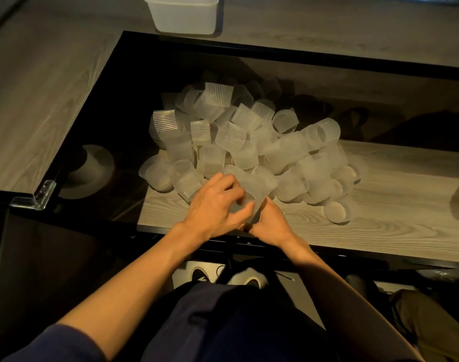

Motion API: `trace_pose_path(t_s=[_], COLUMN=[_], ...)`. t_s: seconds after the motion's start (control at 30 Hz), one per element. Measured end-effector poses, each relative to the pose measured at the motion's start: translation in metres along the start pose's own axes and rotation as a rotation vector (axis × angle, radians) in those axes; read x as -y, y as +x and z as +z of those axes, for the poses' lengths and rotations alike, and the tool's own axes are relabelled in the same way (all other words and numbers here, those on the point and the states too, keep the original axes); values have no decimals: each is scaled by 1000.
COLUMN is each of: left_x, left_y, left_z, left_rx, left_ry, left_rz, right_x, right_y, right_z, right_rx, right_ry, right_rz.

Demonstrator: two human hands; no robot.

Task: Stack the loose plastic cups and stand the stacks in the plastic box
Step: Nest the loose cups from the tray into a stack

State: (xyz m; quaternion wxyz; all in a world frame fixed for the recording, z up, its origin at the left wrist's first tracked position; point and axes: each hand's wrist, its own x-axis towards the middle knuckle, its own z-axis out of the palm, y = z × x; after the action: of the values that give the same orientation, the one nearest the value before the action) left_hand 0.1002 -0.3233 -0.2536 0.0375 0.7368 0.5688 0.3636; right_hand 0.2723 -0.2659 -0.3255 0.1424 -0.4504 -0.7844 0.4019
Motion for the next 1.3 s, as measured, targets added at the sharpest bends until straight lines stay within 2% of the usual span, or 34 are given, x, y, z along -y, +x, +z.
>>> trace_pose_path(t_s=[0.13,0.2,0.23,0.3,0.37,0.4,0.43,0.5,0.6,0.77,0.83,0.93,1.17,1.23,1.3], left_x=[7,9,8,6,8,13,20,33,39,46,49,49,28,18,11], left_y=[-12,-17,-18,-17,-20,-24,-30,-46,-66,-72,-75,-76,-44,-29,-19], left_z=[0,-3,-5,-8,-8,-7,-5,-2,2,12,13,9,-15,-20,-22], left_rx=[257,323,300,141,-79,-136,-117,116,429,528,493,343,-217,-288,-263], left_ry=[132,111,52,-116,-227,-212,-165,-30,92,137,106,37,-152,-228,-272], left_rz=[-37,-27,-29,-118,-334,-477,-615,-765,-769,-783,-779,-767,-649,-602,-533], right_x=[2,1,0,-1,-3,-4,-5,-6,-5,-5,-5,-5,-6,-6,-5], right_y=[-2,-3,-3,-3,-2,-2,-1,-1,-1,-1,-1,-1,-2,-2,-1], right_z=[-2,-2,-2,-3,-3,-2,-2,-1,-3,-3,-2,-2,-1,-2,-2], right_rx=[-16,-4,2,2,-2,-2,-3,-5,-4,-1,0,-3,-8,-8,-9], right_ry=[33,42,49,53,37,31,30,26,19,5,2,11,21,26,27], right_rz=[13,17,23,29,39,47,54,55,47,46,40,38,55,54,51])
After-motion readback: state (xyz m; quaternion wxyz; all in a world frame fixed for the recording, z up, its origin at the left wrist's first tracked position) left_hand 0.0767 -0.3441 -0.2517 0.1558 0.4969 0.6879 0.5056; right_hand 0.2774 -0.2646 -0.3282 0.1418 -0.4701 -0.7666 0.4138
